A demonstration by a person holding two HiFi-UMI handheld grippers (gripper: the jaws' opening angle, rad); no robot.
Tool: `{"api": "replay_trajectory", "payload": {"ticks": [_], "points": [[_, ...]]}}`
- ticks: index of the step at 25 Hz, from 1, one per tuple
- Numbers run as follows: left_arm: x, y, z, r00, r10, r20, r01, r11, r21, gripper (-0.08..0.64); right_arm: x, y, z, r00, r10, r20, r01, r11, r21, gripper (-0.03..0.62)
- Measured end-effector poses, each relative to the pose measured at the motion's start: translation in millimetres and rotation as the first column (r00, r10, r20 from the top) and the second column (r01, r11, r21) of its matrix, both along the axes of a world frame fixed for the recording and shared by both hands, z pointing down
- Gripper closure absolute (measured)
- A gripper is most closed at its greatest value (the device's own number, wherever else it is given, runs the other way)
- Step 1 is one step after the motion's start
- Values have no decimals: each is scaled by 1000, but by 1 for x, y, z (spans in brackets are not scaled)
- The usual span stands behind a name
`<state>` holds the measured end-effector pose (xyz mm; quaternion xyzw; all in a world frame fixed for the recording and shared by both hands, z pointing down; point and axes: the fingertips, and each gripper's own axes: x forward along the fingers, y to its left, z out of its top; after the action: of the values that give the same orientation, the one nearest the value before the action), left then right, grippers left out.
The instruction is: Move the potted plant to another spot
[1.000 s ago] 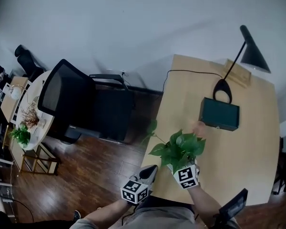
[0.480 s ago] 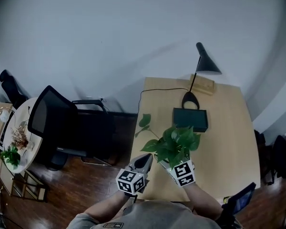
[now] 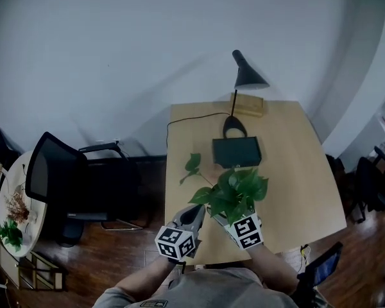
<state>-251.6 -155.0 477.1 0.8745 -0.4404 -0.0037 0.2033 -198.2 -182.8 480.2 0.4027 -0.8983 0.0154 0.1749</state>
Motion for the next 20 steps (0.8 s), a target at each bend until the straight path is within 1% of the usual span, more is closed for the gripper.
{"api": "replay_trajectory", "payload": {"ticks": [6,11,14,18,20], "points": [[36,-1,2,999,53,-5,-53,999,-6,568,40,2,2,998,66,3,-66,998,-1,120],[94,-16,3,998,69,13,-69,998,-2,568,100,-10,2,996,84,13,-84,996,9,120],[138,-29,4,999,45,14,-46,999,5,568,145,-23,5,998,66,11,-66,998,19,120],[197,-49,7,1000,-25,12,25,1000,-12,568,206,-40,5,1000,15,5,-15,1000,5,120],[224,-55,7,999,-47,21,48,999,-18,568,236,-49,6,1000,-5,2,5,1000,-3,120]]}}
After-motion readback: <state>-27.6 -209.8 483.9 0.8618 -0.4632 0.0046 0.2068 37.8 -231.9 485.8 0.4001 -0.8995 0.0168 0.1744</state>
